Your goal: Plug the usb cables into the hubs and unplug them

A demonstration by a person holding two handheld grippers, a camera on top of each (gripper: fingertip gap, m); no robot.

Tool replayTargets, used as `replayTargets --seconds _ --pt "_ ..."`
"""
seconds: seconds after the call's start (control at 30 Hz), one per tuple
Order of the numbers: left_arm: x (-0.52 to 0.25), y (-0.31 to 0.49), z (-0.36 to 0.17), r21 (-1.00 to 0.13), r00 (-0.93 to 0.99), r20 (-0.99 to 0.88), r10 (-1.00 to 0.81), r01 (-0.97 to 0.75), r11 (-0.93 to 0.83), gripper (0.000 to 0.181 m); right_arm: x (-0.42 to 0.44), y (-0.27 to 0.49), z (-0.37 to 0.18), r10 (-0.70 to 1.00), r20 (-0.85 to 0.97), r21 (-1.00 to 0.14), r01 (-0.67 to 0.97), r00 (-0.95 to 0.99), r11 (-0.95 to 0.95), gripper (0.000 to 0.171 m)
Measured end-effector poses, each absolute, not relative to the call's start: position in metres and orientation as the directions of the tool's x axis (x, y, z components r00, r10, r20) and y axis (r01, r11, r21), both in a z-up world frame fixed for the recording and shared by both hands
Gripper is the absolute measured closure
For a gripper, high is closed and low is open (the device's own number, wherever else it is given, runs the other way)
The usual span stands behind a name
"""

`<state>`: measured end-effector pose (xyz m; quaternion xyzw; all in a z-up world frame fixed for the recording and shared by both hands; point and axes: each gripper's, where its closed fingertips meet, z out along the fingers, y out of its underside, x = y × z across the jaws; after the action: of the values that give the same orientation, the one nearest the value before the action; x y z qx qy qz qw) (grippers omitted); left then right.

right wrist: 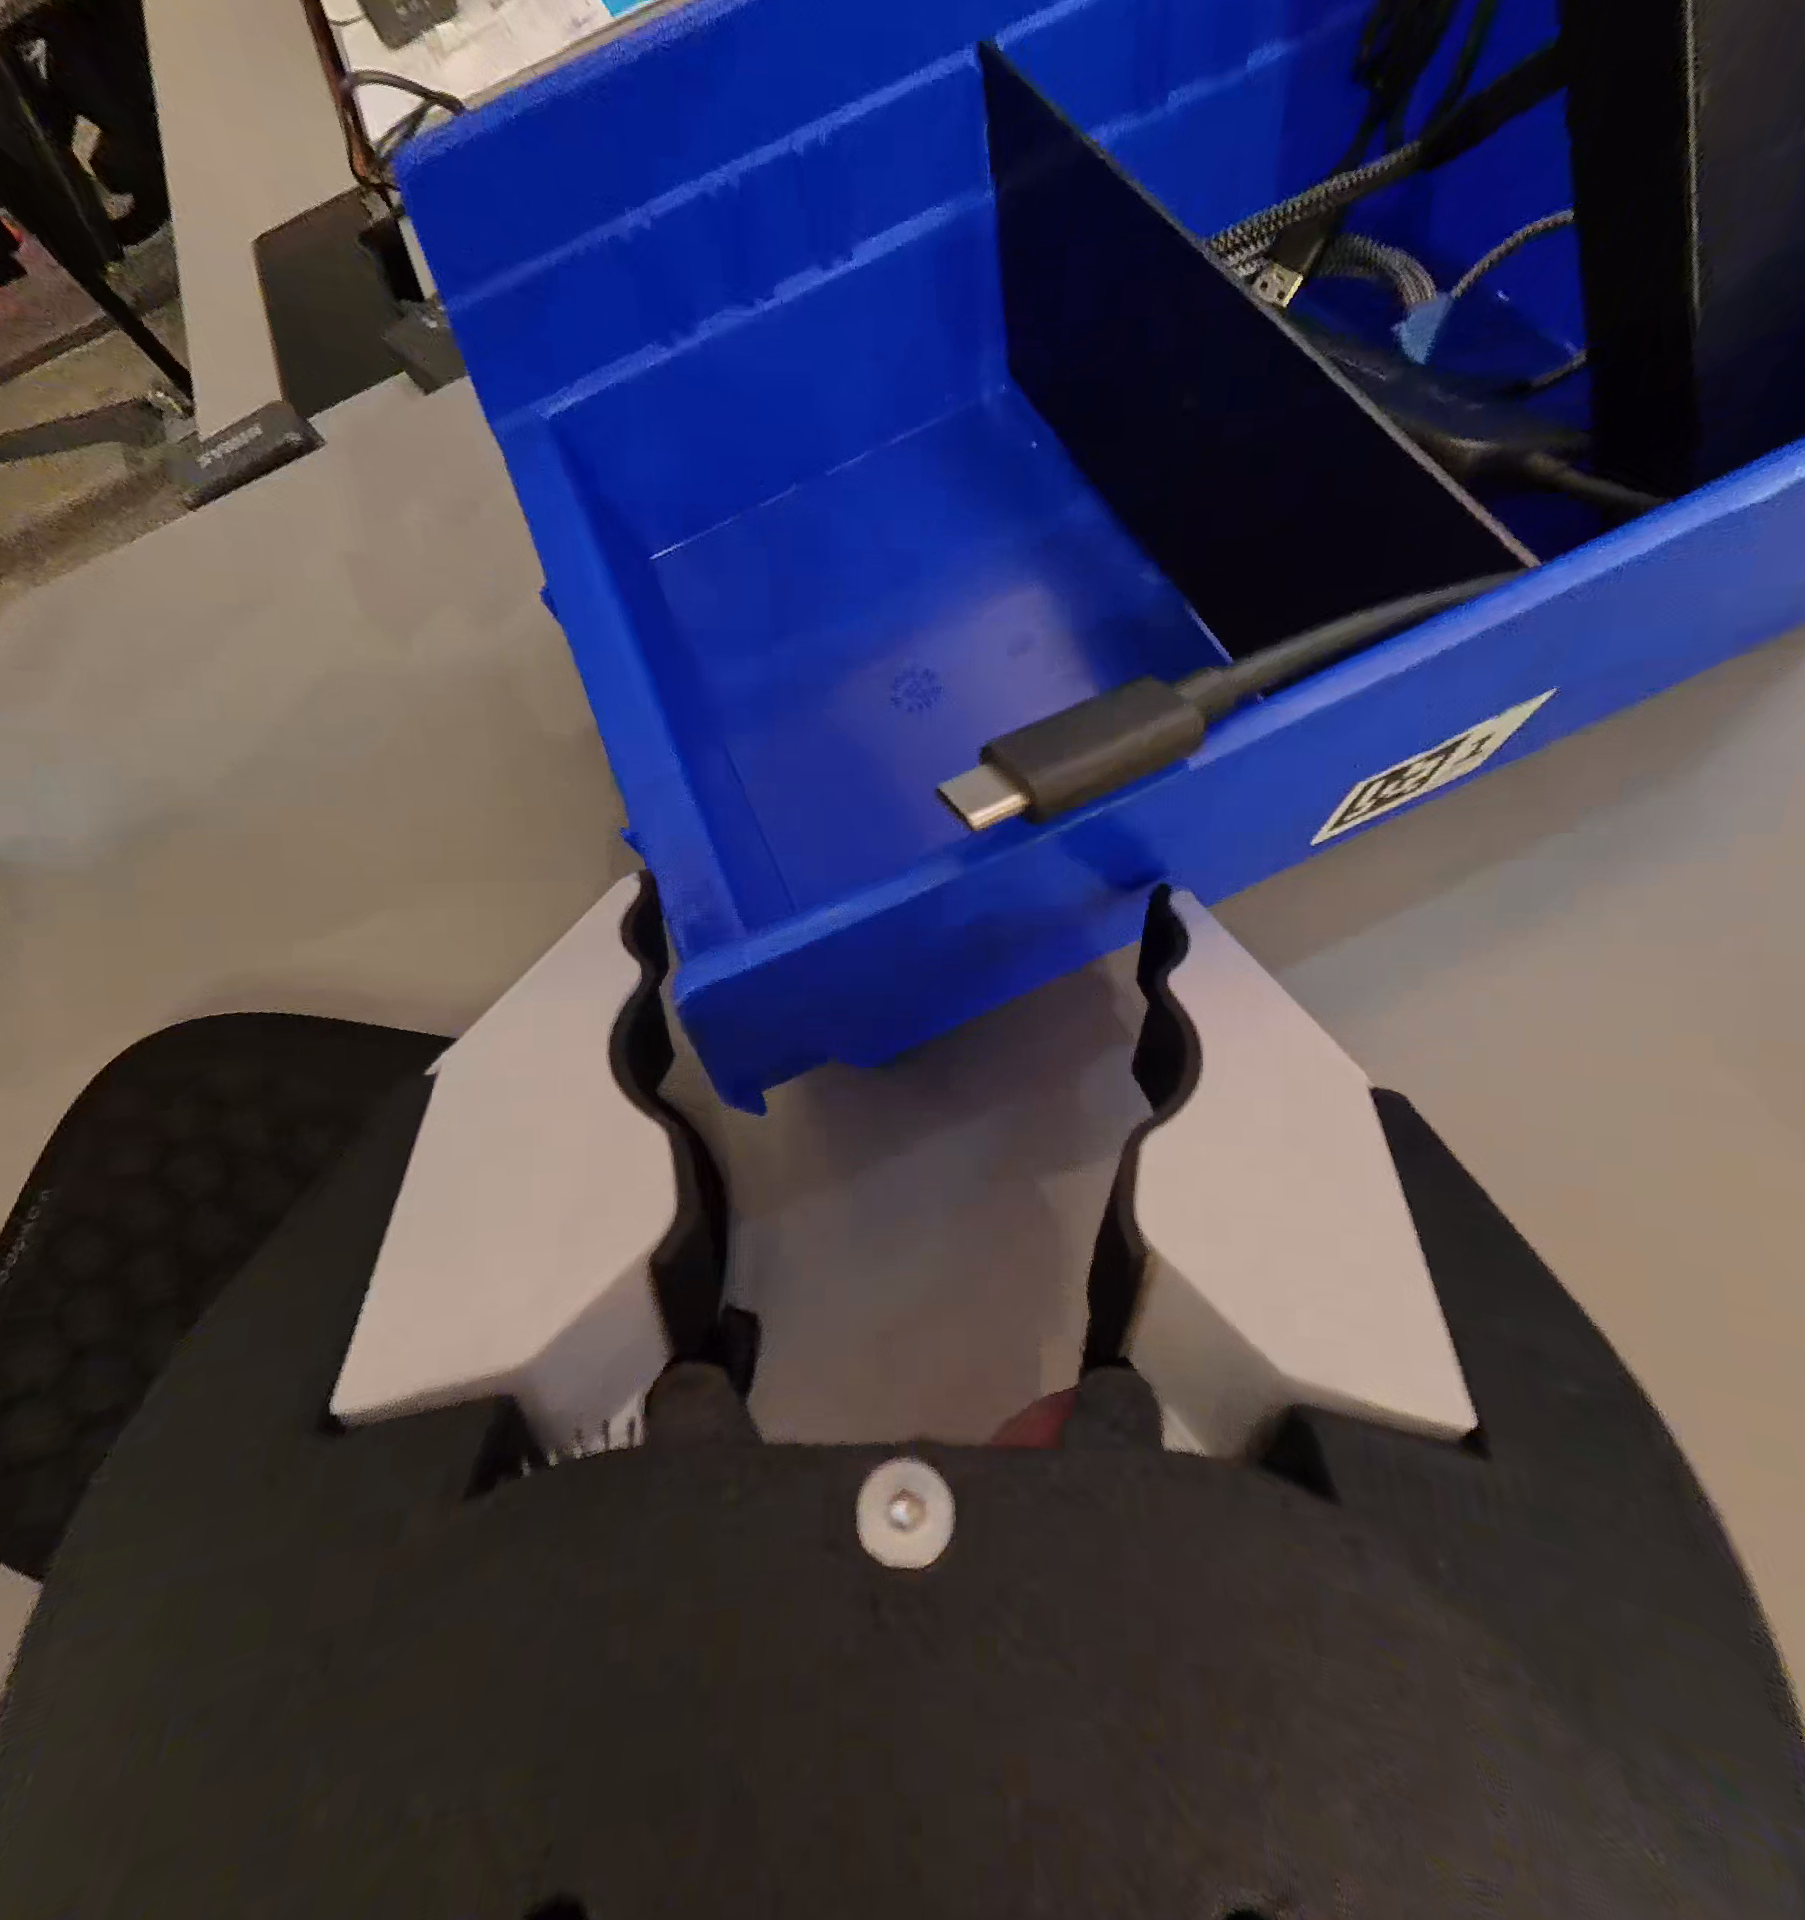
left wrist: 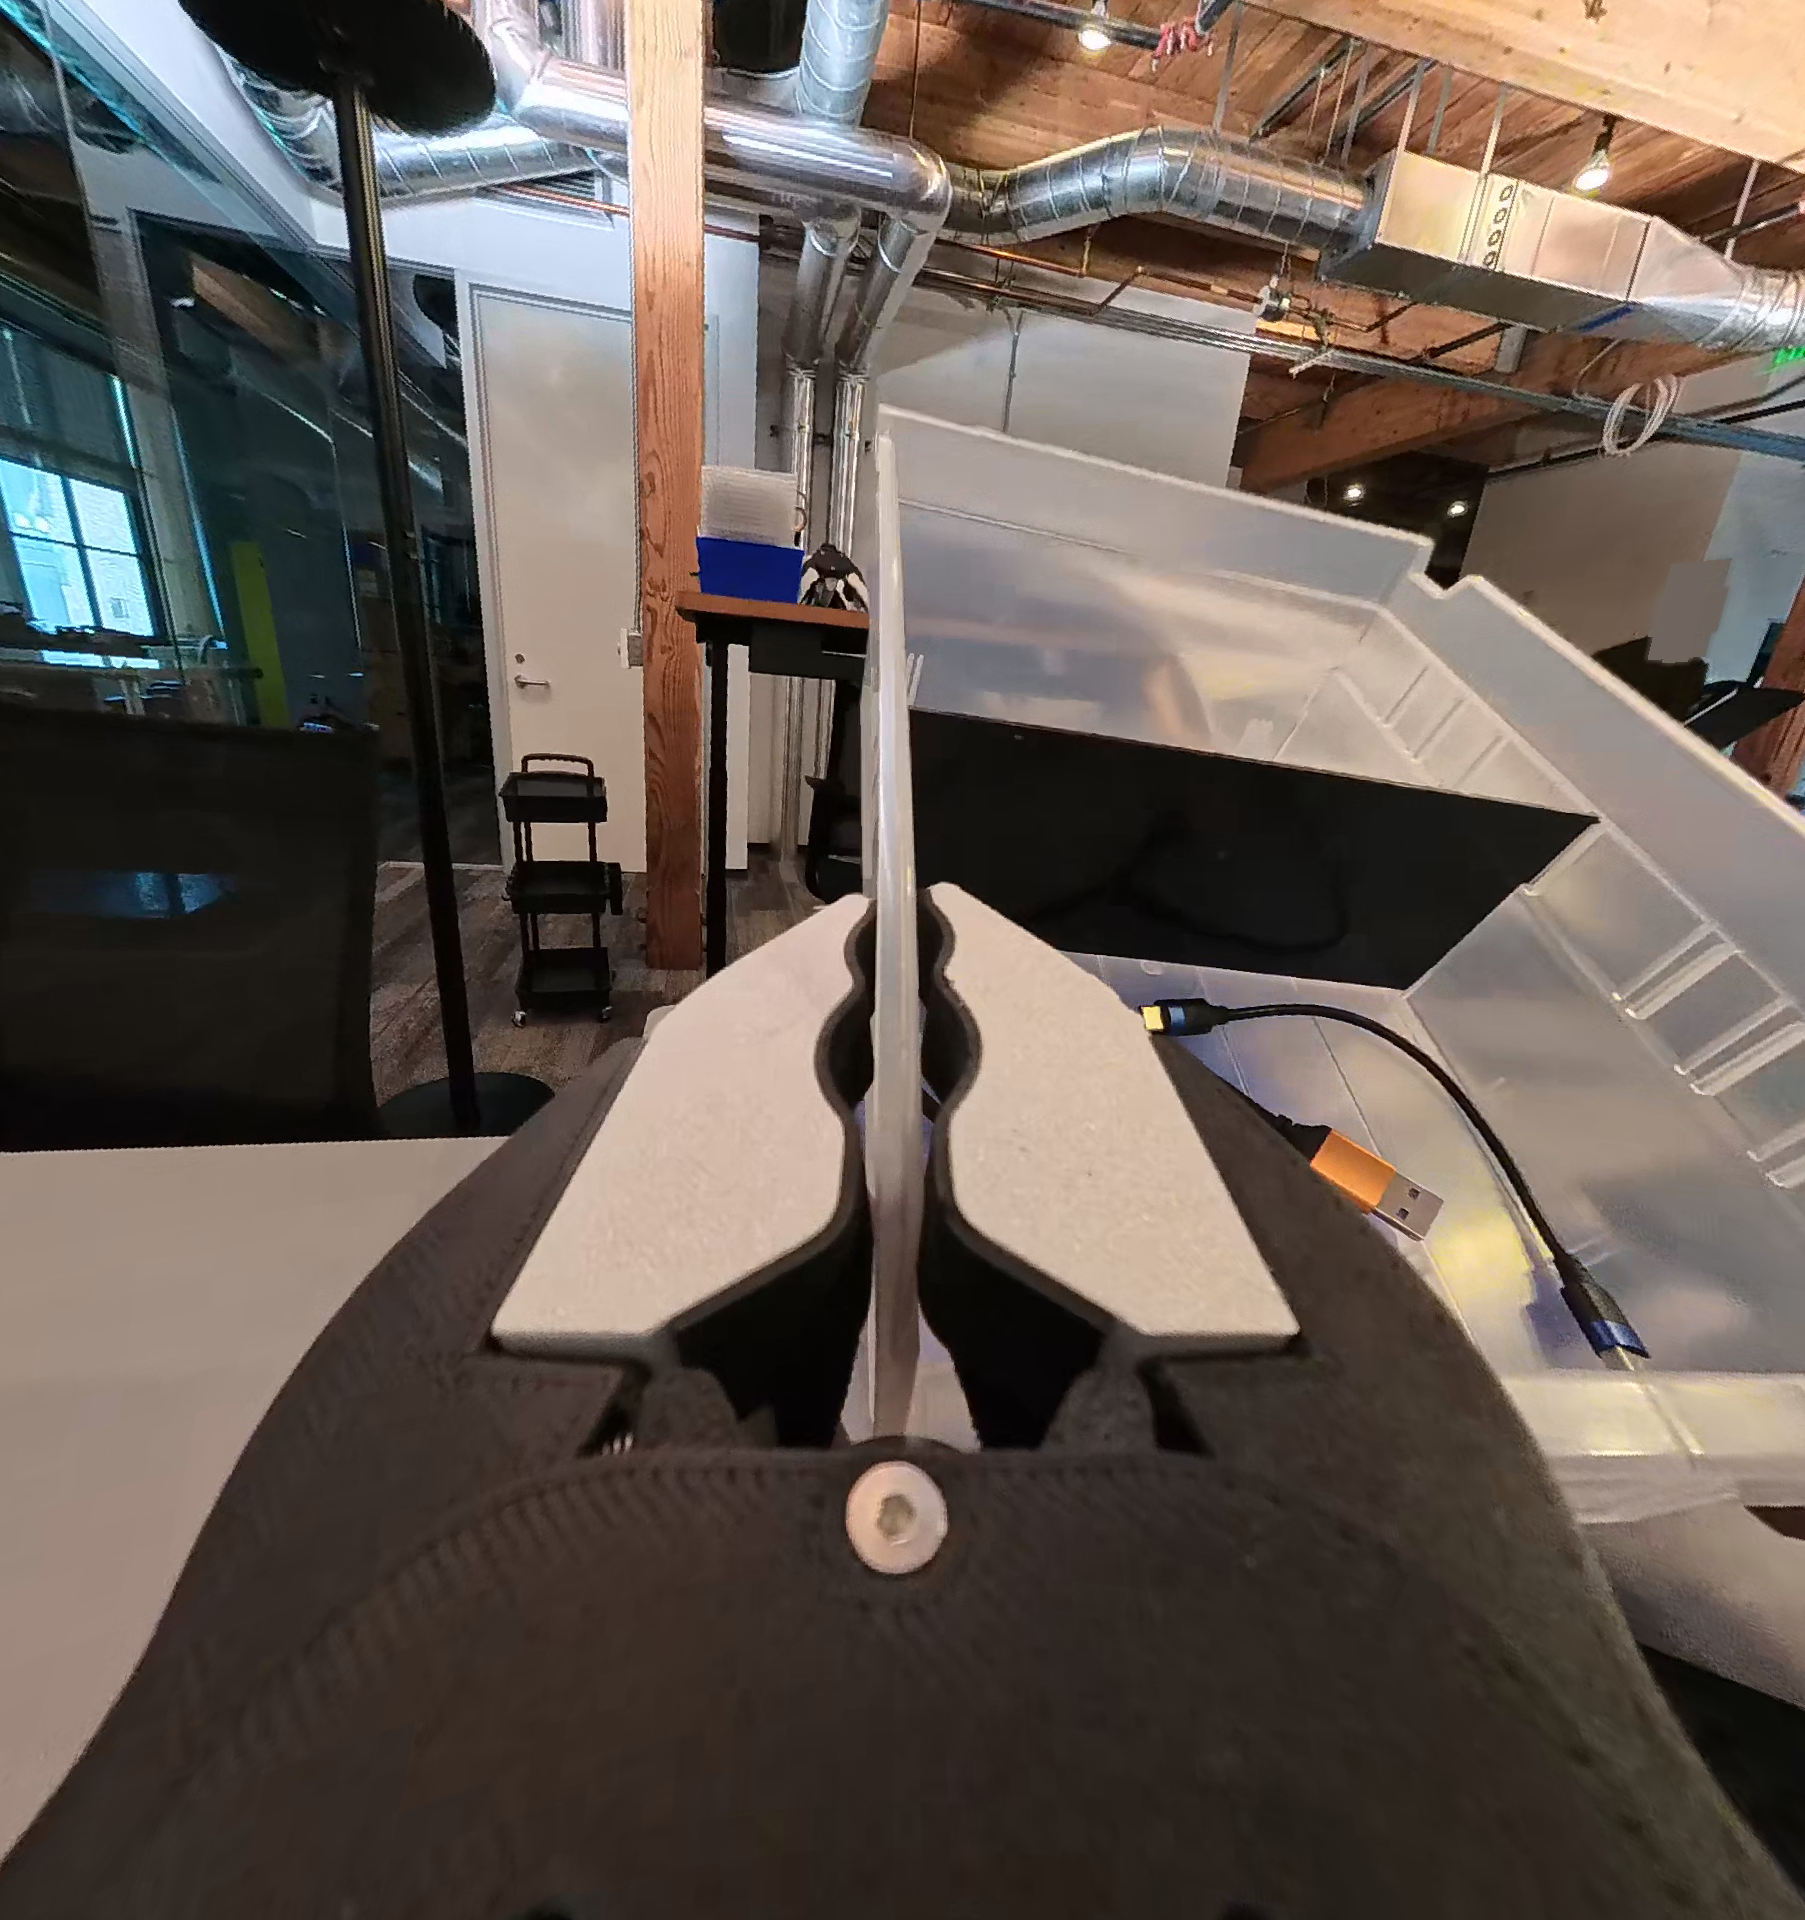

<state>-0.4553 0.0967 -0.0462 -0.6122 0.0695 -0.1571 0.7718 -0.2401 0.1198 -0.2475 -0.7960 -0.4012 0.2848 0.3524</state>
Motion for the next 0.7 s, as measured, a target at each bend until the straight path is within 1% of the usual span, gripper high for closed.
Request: replayTargets --seconds 0.07,0.17,0.3,0.37,0.53,0.7 --pt "-0.451 0.094 -0.043 -0.966 0.939 0.085 -0.334 0.159 0.203 0.177 -0.235 0.119 -0.240 0.846 -0.145 -0.801 0.441 0.514 -0.405 0.074" --pt "-0.438 0.092 -0.037 -0.967 0.934 0.077 -0.348 0.154 0.201 0.177 -0.207 0.117 -0.221 0.848 -0.109 -0.827 0.426 0.519 -0.367 0.072" --pt "-0.405 0.096 -0.021 -0.972 0.919 0.036 -0.393 0.123 0.199 0.177 -0.143 0.114 -0.189 0.838 -0.046 -0.858 0.408 0.543 -0.312 0.073" --pt "-0.380 0.103 -0.012 -0.976 0.905 0.011 -0.425 0.103 0.194 0.177 -0.111 0.106 -0.169 0.830 -0.061 -0.875 0.370 0.555 -0.312 0.072" --pt "-0.295 0.125 0.008 -0.983 0.850 -0.062 -0.523 0.038 0.178 0.177 -0.046 0.054 -0.124 0.855 -0.105 -0.912 0.294 0.507 -0.287 0.062" --pt "-0.182 0.149 0.015 -0.988 0.759 -0.123 -0.639 -0.035 0.148 0.177 0.009 0.002 -0.088 0.830 -0.097 -0.960 0.168 0.549 -0.223 0.049"
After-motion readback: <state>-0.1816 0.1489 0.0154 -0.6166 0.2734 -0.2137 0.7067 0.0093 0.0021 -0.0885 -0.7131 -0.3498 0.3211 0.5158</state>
